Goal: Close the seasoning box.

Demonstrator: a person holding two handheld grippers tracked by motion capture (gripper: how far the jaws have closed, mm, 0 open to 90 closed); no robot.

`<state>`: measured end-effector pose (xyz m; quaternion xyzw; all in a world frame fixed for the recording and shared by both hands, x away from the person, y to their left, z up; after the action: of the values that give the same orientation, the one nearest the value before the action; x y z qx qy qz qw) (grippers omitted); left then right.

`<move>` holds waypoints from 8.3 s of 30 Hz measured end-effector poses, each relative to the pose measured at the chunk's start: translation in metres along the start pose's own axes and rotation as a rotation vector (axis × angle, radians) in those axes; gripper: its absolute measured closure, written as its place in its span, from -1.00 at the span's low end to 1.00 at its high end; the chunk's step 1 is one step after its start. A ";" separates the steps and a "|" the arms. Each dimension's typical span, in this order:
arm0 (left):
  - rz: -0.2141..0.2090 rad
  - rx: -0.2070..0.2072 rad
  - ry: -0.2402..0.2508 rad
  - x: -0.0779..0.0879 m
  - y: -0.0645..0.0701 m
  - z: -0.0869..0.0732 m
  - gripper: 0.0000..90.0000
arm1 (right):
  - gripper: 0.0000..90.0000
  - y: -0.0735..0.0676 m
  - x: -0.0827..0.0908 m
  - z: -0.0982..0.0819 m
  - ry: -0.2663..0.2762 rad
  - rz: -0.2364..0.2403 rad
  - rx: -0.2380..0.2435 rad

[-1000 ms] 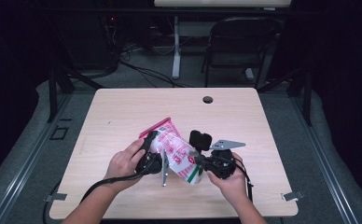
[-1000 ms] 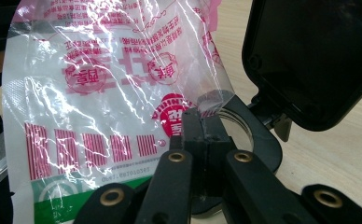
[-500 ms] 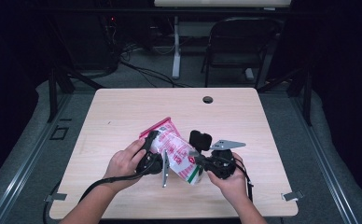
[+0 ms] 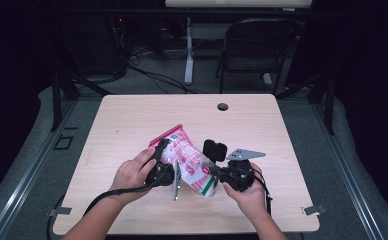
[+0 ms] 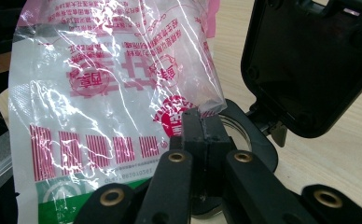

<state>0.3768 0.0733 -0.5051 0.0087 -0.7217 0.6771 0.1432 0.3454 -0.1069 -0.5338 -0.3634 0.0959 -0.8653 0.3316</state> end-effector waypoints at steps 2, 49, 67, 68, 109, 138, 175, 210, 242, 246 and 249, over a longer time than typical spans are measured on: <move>0.000 -0.001 0.001 0.000 -0.001 0.000 0.39 | 1.00 0.000 0.001 0.001 0.005 -0.003 0.000; 0.020 -0.036 0.006 0.001 -0.008 0.006 0.40 | 1.00 0.001 -0.001 0.001 0.015 -0.006 -0.005; 0.028 -0.056 0.006 0.000 -0.011 0.010 0.40 | 1.00 0.003 -0.002 0.000 0.004 -0.008 -0.010; 0.028 -0.055 0.007 0.000 -0.011 0.010 0.40 | 1.00 0.003 -0.001 0.000 0.005 -0.008 -0.009; 0.040 -0.079 0.009 0.001 -0.016 0.014 0.40 | 1.00 0.005 -0.002 0.000 0.005 -0.012 -0.012; 0.031 -0.108 0.012 0.001 -0.016 0.015 0.40 | 1.00 0.005 -0.003 -0.001 0.004 -0.016 -0.010; 0.039 -0.125 0.017 0.002 -0.021 0.018 0.41 | 1.00 0.005 -0.002 0.000 -0.006 -0.013 -0.014; 0.058 -0.170 0.026 0.005 -0.019 0.022 0.46 | 1.00 0.007 -0.005 -0.004 -0.017 -0.027 -0.010; 0.103 -0.199 0.044 0.012 -0.023 0.029 0.50 | 1.00 0.009 -0.003 -0.004 -0.012 -0.027 -0.019; 0.103 -0.199 0.047 0.012 -0.023 0.030 0.50 | 1.00 0.010 -0.005 -0.004 -0.007 -0.029 -0.024; 0.107 -0.205 0.050 0.012 -0.023 0.031 0.51 | 1.00 0.012 -0.005 -0.004 -0.015 -0.035 -0.025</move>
<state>0.3642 0.0429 -0.4811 -0.0614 -0.7828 0.6065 0.1249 0.3507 -0.1134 -0.5445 -0.3758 0.0980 -0.8668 0.3127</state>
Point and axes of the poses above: each handheld gripper's, and its own axes: x roughly backward along the jaws, z roughly out of its top, y roughly to its right, the point moved 8 cm from there along -x, roughly forward along the jaws, and after that the axes turned 13 degrees about -x, right-handed, at the moved point
